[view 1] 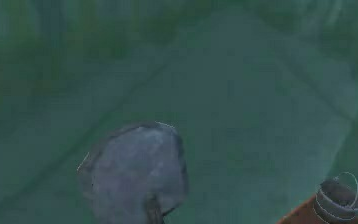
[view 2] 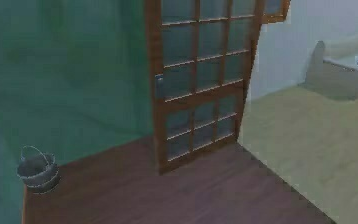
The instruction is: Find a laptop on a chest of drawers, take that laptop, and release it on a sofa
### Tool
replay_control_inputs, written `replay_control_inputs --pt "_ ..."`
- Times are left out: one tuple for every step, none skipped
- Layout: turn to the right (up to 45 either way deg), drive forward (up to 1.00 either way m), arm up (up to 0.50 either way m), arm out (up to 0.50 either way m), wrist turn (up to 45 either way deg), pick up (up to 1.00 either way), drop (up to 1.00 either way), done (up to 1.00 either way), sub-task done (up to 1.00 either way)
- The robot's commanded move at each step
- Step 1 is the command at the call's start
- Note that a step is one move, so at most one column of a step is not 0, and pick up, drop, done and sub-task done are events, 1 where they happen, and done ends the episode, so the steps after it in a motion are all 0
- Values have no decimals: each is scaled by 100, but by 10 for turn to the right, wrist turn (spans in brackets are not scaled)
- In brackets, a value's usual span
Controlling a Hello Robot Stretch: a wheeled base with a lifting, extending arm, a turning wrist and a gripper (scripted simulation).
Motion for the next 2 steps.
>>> replay_control_inputs --pt "450 0 0 0 0 0 0 0 0" --pt "450 0 0 0 0 0 0 0 0"
